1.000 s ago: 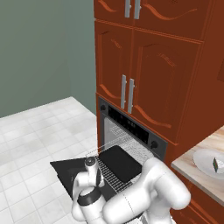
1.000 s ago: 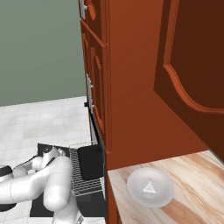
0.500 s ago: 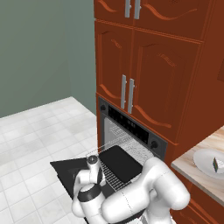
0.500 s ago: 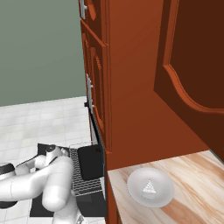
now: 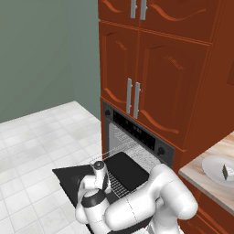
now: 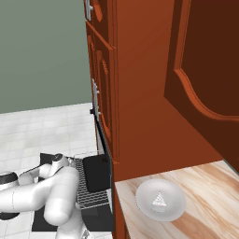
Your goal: Take the baked cake out of the oven and place it on the plate for cooling. Then close the oven door.
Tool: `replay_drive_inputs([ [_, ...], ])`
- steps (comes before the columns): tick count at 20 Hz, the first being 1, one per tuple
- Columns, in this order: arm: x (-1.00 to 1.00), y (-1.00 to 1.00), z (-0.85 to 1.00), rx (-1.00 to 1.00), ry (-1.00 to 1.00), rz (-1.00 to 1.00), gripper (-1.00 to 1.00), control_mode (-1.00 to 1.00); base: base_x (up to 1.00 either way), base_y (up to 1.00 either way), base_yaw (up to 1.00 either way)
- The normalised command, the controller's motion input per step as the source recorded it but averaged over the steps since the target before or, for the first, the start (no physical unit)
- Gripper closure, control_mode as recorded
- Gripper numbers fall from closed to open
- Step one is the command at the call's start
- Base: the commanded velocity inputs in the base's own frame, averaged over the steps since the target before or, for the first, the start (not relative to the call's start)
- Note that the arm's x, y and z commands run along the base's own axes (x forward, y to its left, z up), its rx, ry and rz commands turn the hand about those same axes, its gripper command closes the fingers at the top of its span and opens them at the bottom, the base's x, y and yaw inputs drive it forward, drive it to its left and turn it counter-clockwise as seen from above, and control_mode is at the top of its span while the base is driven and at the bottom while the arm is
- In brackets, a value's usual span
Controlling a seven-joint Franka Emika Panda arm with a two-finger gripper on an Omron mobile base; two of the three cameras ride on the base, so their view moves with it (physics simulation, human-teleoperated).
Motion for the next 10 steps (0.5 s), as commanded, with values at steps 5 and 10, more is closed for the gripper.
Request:
replay_drive_inputs([
  [5,0.27,-0.31,-0.18,-0.05,0.0,0.01,-1.0,-1.0,0.0,0.0,0.0],
  [10,0.27,-0.3,-0.17,-0.08,0.0,0.01,-1.0,-1.0,0.0,0.0,0.0],
])
